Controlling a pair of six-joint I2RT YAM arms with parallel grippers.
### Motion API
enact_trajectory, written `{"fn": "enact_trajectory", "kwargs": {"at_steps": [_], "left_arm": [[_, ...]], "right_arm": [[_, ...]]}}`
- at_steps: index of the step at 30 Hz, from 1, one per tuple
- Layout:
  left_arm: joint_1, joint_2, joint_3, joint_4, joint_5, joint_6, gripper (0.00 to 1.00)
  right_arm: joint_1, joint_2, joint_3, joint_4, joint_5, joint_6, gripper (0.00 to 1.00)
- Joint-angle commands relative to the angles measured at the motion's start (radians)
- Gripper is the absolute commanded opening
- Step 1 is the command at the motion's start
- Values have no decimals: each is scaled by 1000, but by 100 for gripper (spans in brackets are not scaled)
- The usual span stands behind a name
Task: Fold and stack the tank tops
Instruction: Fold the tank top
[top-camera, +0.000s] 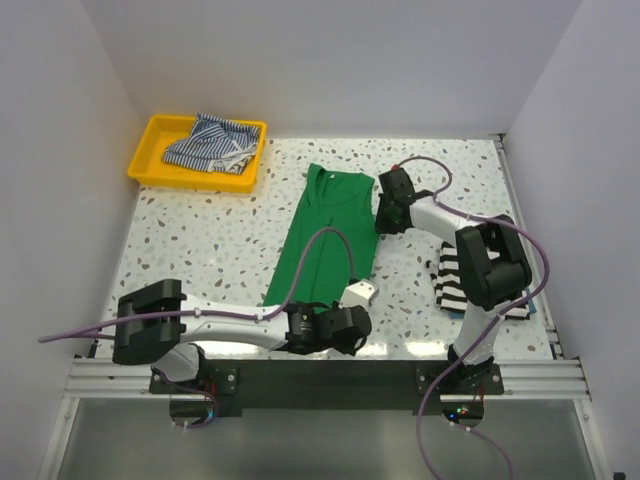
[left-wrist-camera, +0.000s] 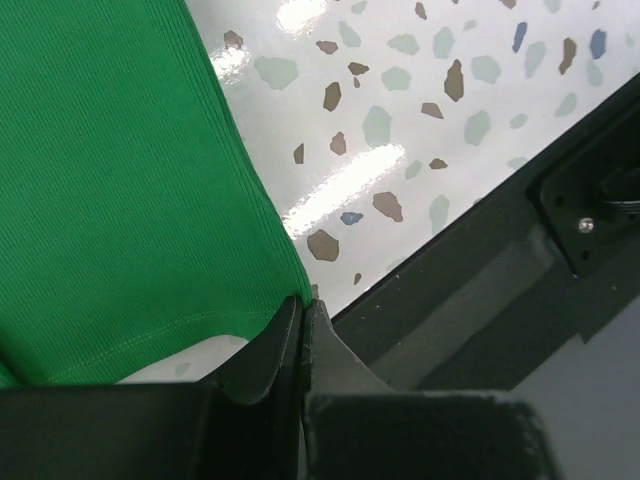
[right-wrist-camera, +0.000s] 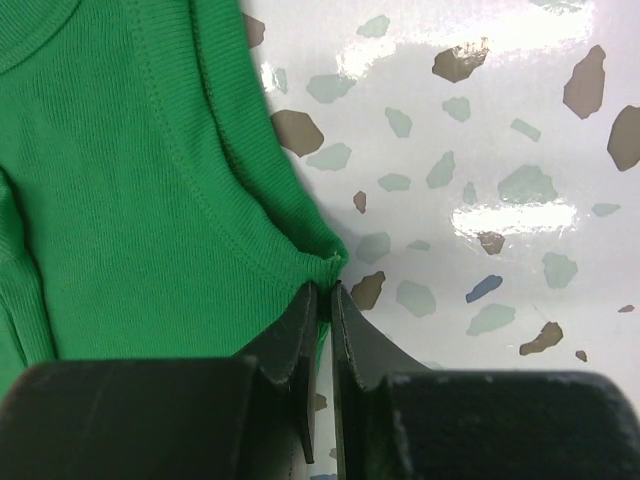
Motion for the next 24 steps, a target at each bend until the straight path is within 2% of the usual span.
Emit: {"fn": "enact_trajectory", "kwargs": {"at_steps": [1,9,24], "left_arm": [[6,-70,-49,101,21,-37,0],[84,-234,-239,141,11,-138,0],[139,-443,-405,-18,-54,-296,0]], "right_arm": [[-4,-42,49,-35,25,-26,0],[61,-5,129,-69,60,-4,0],[228,235,457,-168,111,32,0]]}}
